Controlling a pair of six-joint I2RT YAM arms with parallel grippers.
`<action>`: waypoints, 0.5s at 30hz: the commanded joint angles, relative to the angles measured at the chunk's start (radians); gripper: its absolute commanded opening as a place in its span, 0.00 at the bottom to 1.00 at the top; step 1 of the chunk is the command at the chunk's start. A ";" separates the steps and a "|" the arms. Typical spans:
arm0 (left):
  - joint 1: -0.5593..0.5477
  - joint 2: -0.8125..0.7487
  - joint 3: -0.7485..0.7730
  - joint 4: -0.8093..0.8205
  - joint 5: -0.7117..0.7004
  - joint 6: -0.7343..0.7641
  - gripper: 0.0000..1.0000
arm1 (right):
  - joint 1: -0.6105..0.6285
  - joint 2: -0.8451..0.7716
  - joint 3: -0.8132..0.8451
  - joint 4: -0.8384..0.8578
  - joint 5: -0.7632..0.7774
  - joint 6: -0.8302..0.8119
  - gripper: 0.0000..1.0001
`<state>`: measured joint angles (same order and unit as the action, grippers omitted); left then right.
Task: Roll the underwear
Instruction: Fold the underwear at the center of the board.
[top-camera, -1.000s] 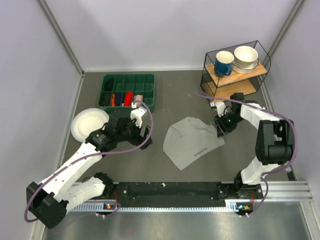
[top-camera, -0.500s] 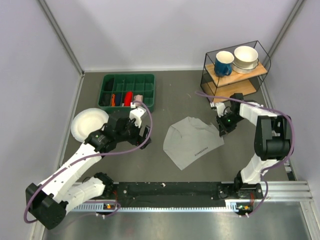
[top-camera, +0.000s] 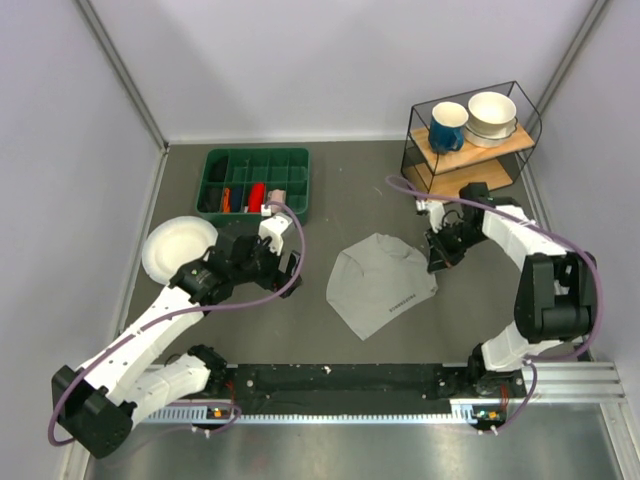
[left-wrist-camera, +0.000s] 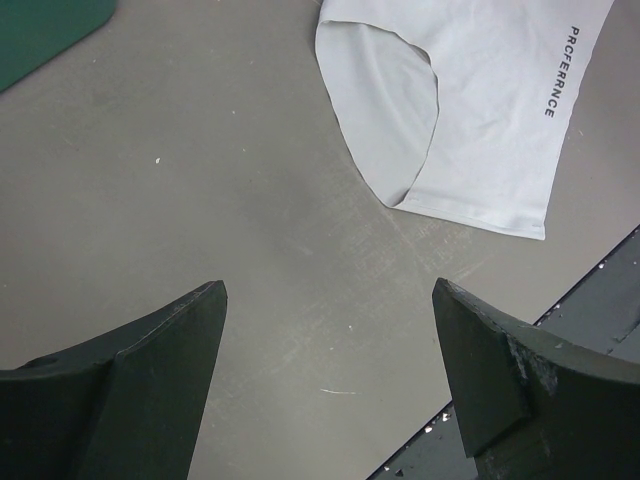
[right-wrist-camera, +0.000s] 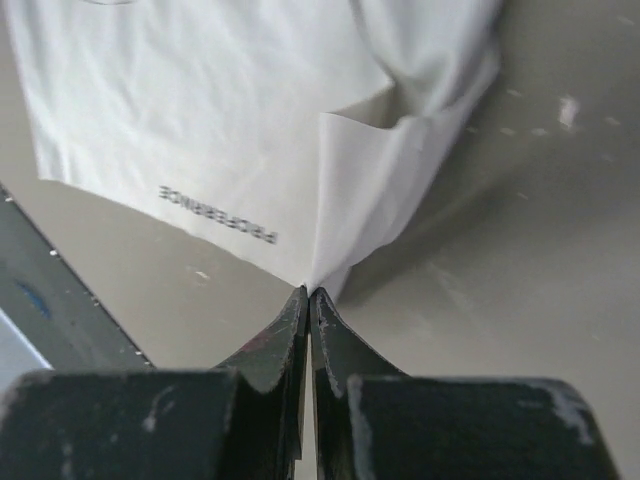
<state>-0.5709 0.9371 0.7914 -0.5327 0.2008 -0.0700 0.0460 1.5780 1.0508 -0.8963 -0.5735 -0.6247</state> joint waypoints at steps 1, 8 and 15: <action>0.000 0.005 0.000 0.028 -0.001 0.013 0.89 | 0.100 -0.062 0.038 -0.069 -0.088 -0.009 0.00; 0.000 0.002 -0.001 0.027 -0.012 0.013 0.89 | 0.261 -0.029 0.067 -0.096 -0.127 0.014 0.00; 0.002 0.000 -0.003 0.027 -0.018 0.012 0.89 | 0.408 0.043 0.146 -0.101 -0.121 0.048 0.00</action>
<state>-0.5709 0.9413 0.7910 -0.5323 0.1925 -0.0700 0.3920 1.5856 1.1213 -0.9894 -0.6617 -0.5999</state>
